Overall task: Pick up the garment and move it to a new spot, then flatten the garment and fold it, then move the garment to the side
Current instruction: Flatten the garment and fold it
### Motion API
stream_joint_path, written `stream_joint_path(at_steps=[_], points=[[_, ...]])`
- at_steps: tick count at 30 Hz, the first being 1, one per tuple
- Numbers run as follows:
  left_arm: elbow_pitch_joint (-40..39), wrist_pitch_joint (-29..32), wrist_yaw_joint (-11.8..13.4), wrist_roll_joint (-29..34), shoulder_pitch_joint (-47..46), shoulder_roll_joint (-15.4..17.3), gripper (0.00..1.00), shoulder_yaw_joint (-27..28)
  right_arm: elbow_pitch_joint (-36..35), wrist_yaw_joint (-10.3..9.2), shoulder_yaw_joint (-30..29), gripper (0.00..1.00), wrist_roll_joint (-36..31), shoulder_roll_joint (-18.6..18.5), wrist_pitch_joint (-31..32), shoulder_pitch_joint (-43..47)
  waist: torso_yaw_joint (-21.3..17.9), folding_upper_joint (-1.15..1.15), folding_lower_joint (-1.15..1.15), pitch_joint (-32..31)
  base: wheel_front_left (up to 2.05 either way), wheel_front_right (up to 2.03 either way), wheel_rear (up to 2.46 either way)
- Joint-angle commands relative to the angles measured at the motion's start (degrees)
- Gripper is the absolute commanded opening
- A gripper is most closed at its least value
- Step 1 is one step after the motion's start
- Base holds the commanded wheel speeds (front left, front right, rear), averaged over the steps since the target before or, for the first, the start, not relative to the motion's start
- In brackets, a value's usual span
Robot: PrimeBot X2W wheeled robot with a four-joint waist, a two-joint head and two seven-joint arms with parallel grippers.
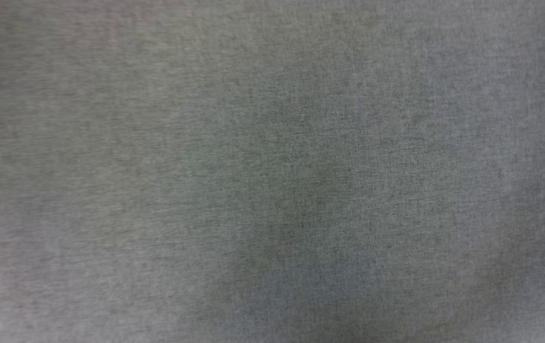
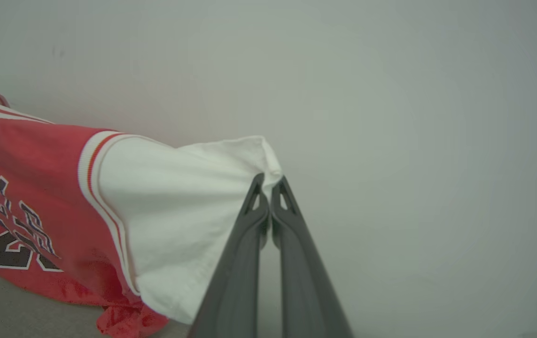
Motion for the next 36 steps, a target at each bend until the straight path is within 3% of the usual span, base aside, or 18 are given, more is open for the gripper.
stream_joint_path(at_steps=[1, 9, 21, 29, 36], points=[[-0.19, -0.94, -0.03, -0.64, 3.0, -0.2, 0.0, 0.46, -0.74, -0.08, 0.22, 0.0, 1.14, -0.95, 0.24, 2.94, 1.36, 0.0, -0.01, -2.06, 0.0, 0.0, 0.0], [-6.02, -3.53, 1.26, -4.26, 24.43, -1.65, 0.0, 3.47, -5.52, -0.08, 0.28, 0.0, 6.43, -3.47, 2.32, 21.35, 3.7, 0.0, -0.01, -12.37, 0.0, 0.0, 0.0], [-22.13, -3.53, 7.15, -5.95, 59.76, -0.95, 0.0, 5.2, -11.66, -0.08, -1.59, 0.0, 11.15, -3.34, 4.6, 50.93, 4.8, 0.0, -0.01, -26.96, 0.0, 0.0, 0.0], [-31.63, -0.55, 11.69, -8.3, 79.56, -0.55, 0.0, 3.48, -16.41, -0.08, -5.92, 0.0, 12.61, 0.54, 6.41, 70.93, 5.31, 0.0, -0.01, -33.52, 0.0, 0.0, 0.0], [-35.09, 2.02, 13.9, -9.58, 90.69, -1.81, 0.0, 0.01, -20.33, -0.07, -9.37, 0.0, 9.51, 4.73, 10.31, 86.15, 6.19, 0.0, -0.01, -37.29, 0.0, 0.0, 0.0]])
